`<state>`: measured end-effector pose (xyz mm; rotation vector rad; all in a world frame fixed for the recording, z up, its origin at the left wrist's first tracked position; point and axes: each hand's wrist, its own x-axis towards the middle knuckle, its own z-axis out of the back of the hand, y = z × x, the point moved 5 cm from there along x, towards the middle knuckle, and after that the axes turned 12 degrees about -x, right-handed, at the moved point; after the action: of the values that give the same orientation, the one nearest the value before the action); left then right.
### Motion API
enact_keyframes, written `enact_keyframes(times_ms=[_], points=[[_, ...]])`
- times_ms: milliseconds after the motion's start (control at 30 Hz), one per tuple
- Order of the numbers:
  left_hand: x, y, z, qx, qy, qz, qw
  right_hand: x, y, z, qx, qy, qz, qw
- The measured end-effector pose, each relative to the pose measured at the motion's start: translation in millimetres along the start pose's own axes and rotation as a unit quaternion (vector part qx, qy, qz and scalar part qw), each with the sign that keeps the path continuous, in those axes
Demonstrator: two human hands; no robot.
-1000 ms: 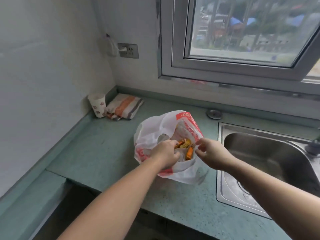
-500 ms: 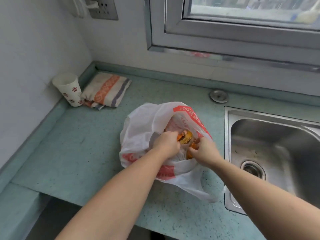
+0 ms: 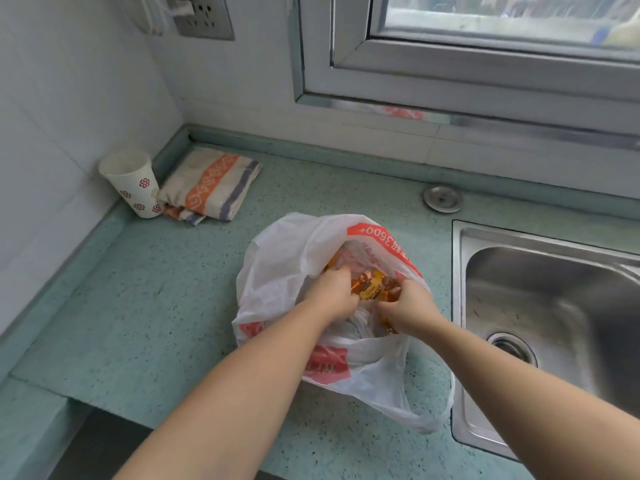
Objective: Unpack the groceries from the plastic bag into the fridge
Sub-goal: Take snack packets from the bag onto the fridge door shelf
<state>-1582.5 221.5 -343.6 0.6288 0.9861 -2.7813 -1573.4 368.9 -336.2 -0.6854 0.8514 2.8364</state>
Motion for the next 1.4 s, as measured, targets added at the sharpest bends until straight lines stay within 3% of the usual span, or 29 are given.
enact_keyframes(times_ms=[167,400,533,700,967,1133,1400], points=[[-8.8,-7.8,14.6,-0.067,-0.032,0.0,0.997,-12.7,10.4,26.6,0.107,0.015,0.005,0.994],[-51.4,-31.8,51.2,-0.141,-0.069,0.004,0.988,-32.9,33.6,55.3,0.169,0.046,0.022,0.984],[-84.9,-50.9,80.4,-0.137,-0.106,-0.001,0.985,-56.1,53.7,84.3,0.136,0.054,0.062,0.987],[-128.9,-89.4,123.9,-0.125,-0.164,-0.045,0.977,-92.4,83.9,145.8,0.035,-0.061,0.151,0.986],[-186.6,-154.1,173.6,0.0,-0.237,-0.13,0.963,-160.3,98.8,242.2,-0.018,-0.219,0.234,0.947],[-201.8,-179.3,198.7,0.034,-0.262,-0.19,0.946,-207.5,69.9,295.0,-0.031,-0.298,0.193,0.934],[-191.8,-204.2,169.8,0.042,-0.189,-0.284,0.939,-276.8,17.3,298.6,-0.003,-0.379,0.068,0.923]])
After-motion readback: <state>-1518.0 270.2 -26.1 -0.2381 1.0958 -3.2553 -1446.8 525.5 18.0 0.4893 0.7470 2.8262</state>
